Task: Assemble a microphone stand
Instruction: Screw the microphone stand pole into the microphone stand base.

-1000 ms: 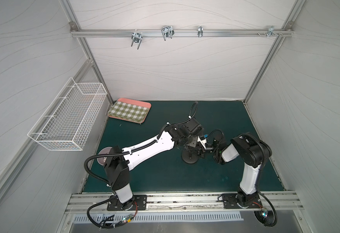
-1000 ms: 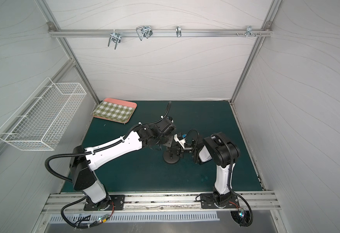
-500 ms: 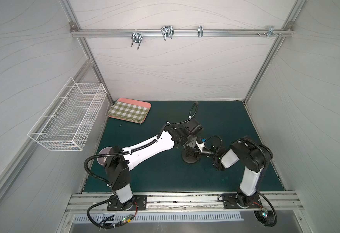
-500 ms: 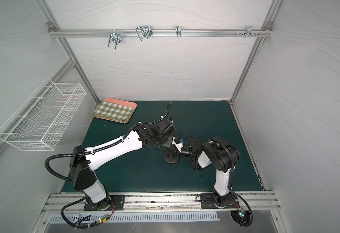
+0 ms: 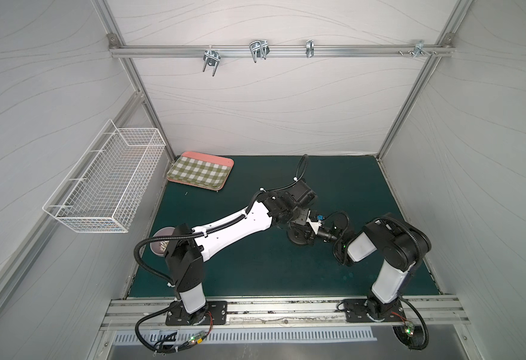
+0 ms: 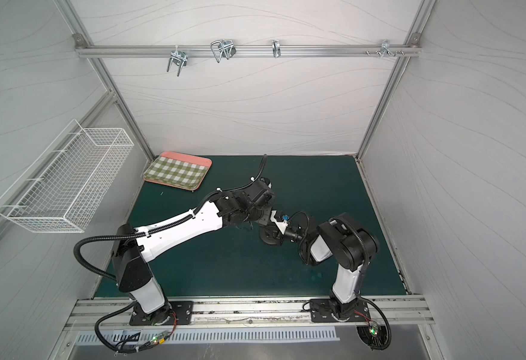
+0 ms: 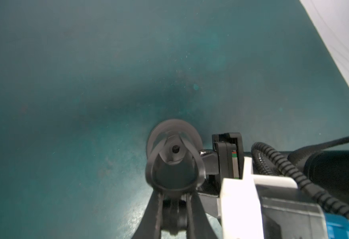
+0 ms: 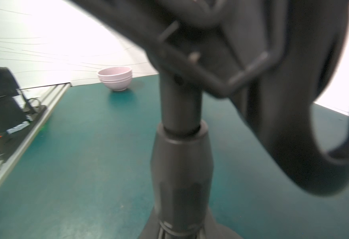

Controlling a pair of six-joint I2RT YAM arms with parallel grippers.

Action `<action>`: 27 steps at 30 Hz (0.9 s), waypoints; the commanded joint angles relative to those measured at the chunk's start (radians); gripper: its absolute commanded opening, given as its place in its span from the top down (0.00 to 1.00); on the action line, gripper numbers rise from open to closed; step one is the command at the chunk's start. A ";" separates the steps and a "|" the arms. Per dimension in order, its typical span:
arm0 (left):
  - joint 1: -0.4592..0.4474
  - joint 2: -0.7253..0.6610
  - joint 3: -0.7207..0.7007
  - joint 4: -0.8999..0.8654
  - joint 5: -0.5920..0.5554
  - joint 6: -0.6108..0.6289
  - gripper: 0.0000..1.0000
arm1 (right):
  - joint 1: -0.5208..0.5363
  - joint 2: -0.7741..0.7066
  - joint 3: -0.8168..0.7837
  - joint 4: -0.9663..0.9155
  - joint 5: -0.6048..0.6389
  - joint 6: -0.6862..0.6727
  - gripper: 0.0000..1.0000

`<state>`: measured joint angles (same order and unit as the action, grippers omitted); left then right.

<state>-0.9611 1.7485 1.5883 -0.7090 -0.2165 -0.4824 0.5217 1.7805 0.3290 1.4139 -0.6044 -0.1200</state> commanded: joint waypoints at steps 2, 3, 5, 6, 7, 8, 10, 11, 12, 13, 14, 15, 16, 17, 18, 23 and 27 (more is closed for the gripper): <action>-0.015 0.029 0.078 0.018 0.046 0.001 0.95 | -0.043 -0.020 -0.015 -0.029 0.086 -0.023 0.88; -0.016 0.035 0.086 0.018 0.047 0.002 0.95 | -0.046 -0.023 -0.018 -0.029 0.094 -0.022 0.88; -0.018 0.044 0.097 0.018 0.045 0.006 0.95 | -0.052 -0.027 -0.019 -0.030 0.100 -0.018 0.88; -0.018 0.046 0.100 0.018 0.043 0.008 0.95 | -0.054 -0.026 -0.018 -0.030 0.100 -0.016 0.88; -0.018 0.052 0.103 0.017 0.040 0.011 0.95 | -0.054 -0.020 -0.015 -0.030 0.101 -0.015 0.88; -0.018 0.056 0.108 0.013 0.035 0.016 0.95 | -0.054 -0.011 -0.012 -0.029 0.108 -0.015 0.88; -0.018 0.062 0.111 0.014 0.027 0.024 0.95 | -0.054 0.002 -0.005 -0.030 0.119 -0.013 0.88; -0.018 0.065 0.114 0.016 0.025 0.027 0.95 | -0.054 0.007 -0.002 -0.030 0.123 -0.011 0.88; -0.018 0.068 0.114 0.018 0.022 0.030 0.95 | -0.054 0.009 -0.001 -0.029 0.126 -0.010 0.88; -0.018 0.071 0.116 0.019 0.022 0.033 0.95 | -0.054 0.008 0.002 -0.030 0.131 -0.011 0.88; -0.018 0.076 0.120 0.019 0.021 0.036 0.95 | -0.054 0.010 0.002 -0.029 0.135 -0.008 0.88; -0.018 0.082 0.124 0.016 0.023 0.039 0.95 | -0.054 0.011 0.003 -0.030 0.136 -0.009 0.88; -0.018 0.087 0.131 0.013 0.024 0.040 0.95 | -0.054 0.015 0.002 -0.030 0.136 -0.012 0.87; -0.018 0.092 0.134 0.011 0.025 0.044 0.95 | -0.055 0.019 0.002 -0.029 0.139 -0.013 0.87; -0.018 0.094 0.134 0.009 0.022 0.045 0.95 | -0.054 0.025 0.005 -0.029 0.142 -0.012 0.87; -0.018 0.101 0.134 0.006 0.020 0.050 0.95 | -0.049 0.061 0.015 -0.028 0.130 -0.002 0.87; -0.018 0.106 0.125 0.007 0.022 0.049 0.95 | -0.047 0.078 0.015 -0.028 0.137 -0.007 0.87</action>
<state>-0.9607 1.8370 1.6752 -0.6899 -0.2489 -0.4404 0.4828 1.8156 0.3370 1.4494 -0.5323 -0.1242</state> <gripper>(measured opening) 0.159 0.186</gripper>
